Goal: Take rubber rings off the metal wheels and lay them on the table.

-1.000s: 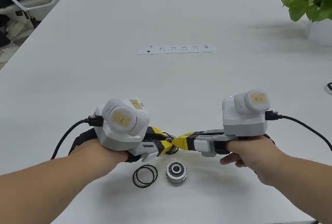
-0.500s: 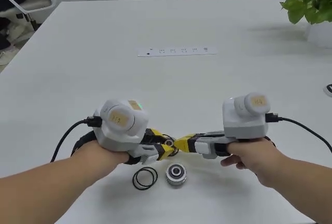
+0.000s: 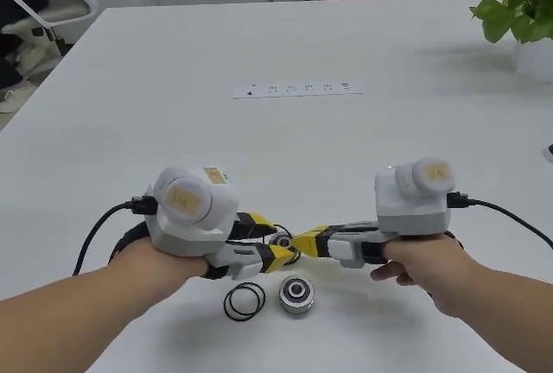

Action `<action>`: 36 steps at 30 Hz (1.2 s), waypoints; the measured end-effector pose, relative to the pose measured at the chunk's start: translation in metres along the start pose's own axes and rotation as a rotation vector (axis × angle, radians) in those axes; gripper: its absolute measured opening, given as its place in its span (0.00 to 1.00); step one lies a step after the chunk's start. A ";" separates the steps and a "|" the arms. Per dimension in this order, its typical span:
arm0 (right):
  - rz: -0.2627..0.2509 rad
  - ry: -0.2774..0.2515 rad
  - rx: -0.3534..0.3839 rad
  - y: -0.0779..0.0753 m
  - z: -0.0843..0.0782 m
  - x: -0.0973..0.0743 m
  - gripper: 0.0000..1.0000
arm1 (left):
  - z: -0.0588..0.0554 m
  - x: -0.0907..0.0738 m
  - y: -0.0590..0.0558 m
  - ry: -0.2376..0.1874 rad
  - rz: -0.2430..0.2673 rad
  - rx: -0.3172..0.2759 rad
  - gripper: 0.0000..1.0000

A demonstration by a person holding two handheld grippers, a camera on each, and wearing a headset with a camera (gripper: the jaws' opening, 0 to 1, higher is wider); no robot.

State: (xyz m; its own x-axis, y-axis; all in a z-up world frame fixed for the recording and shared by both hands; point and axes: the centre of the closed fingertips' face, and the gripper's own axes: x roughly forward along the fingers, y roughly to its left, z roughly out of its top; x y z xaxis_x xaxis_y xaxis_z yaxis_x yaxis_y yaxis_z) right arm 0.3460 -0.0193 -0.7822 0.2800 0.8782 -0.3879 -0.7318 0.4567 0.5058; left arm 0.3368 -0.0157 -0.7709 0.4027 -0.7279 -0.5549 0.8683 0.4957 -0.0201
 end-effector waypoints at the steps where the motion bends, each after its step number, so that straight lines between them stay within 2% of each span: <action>1: 0.002 -0.003 0.004 0.001 0.001 0.000 0.00 | 0.001 -0.002 0.000 -0.005 -0.001 0.000 0.27; 7: 0.009 -0.003 0.006 0.003 0.001 0.000 0.00 | 0.010 -0.017 0.000 -0.049 0.009 -0.018 0.31; 22: 0.063 0.011 -0.009 0.020 0.000 0.002 0.00 | 0.018 -0.060 -0.001 -0.127 0.037 -0.034 0.40; 30: 0.092 0.011 -0.014 0.030 0.001 0.004 0.00 | 0.017 -0.076 -0.004 -0.145 0.044 -0.038 0.49; 36: 0.120 0.026 -0.028 0.038 -0.001 0.006 0.00 | 0.015 -0.081 -0.005 -0.147 0.054 -0.027 0.50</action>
State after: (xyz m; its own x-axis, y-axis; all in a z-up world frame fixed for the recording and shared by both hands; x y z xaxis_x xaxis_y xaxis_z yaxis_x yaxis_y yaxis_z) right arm 0.3191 0.0033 -0.7661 0.1733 0.9223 -0.3453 -0.7766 0.3436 0.5280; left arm 0.3046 0.0338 -0.7129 0.4886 -0.7605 -0.4276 0.8369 0.5471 -0.0167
